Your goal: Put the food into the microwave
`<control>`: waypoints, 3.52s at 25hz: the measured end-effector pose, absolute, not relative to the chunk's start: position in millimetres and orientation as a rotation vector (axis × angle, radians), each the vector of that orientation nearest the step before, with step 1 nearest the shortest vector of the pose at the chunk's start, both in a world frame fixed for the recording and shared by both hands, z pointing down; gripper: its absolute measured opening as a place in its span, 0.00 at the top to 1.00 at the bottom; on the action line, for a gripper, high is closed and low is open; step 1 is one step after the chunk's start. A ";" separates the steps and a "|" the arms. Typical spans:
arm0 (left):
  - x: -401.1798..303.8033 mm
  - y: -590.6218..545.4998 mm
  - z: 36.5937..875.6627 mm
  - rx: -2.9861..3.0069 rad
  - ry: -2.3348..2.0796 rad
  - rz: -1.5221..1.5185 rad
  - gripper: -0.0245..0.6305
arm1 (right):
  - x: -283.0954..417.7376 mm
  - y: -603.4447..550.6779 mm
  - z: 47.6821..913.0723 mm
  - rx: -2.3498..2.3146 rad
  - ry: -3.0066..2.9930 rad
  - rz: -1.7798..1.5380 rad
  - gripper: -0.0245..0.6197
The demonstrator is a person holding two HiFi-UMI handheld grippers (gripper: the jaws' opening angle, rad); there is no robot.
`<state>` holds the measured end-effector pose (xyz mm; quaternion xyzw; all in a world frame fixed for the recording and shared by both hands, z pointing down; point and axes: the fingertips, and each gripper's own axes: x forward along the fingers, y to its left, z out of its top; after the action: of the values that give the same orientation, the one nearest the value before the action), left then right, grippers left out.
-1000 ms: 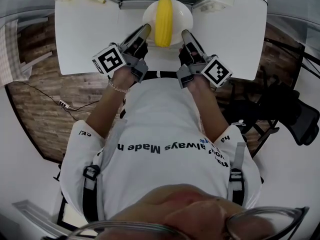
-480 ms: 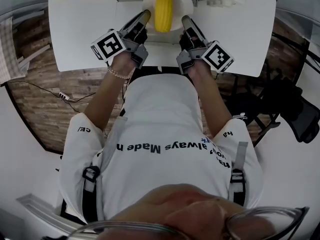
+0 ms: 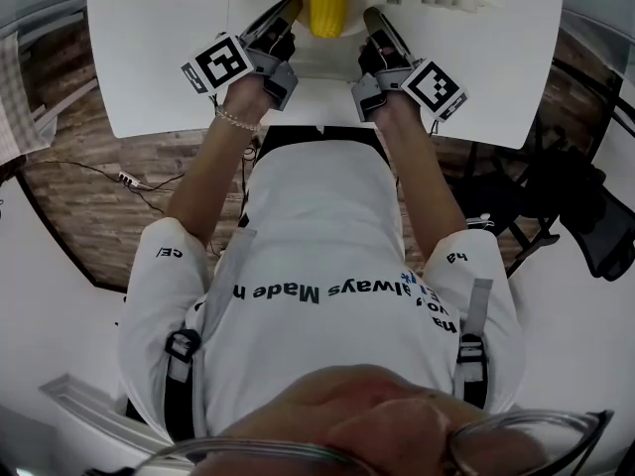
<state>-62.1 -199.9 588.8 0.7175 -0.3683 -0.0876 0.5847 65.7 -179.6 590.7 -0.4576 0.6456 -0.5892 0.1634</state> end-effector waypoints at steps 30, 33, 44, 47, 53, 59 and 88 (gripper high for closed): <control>-64.4 -234.7 616.5 1.543 -0.946 -0.283 0.93 | 45.5 -187.1 620.7 -1.231 1.765 -1.778 0.81; -64.2 -235.9 617.0 1.545 -0.944 -0.284 0.93 | 38.3 -179.2 621.2 -1.174 1.708 -1.806 0.89; -62.4 -236.1 607.1 1.563 -0.925 -0.322 0.87 | 42.9 -194.0 623.3 -1.109 1.482 -1.822 0.93; -61.7 -228.7 608.3 1.550 -0.912 -0.325 0.88 | 39.5 -200.7 623.5 -1.107 1.477 -1.820 0.93; -63.5 -232.5 613.7 1.532 -0.920 -0.343 0.92 | 32.2 -215.2 623.4 -1.083 1.473 -1.824 0.93; -62.5 -235.4 614.8 1.542 -0.911 -0.346 0.92 | 33.4 -219.1 624.8 -1.087 1.479 -1.812 0.93; -66.9 -222.4 582.6 1.596 -0.944 -0.343 0.92 | 62.5 -215.1 598.8 -1.177 1.652 -1.735 0.83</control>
<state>-66.9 -222.4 582.6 0.6849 -0.4051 -0.1472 0.5875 62.5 -215.1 598.8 -0.4289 0.6017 -0.6318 0.2342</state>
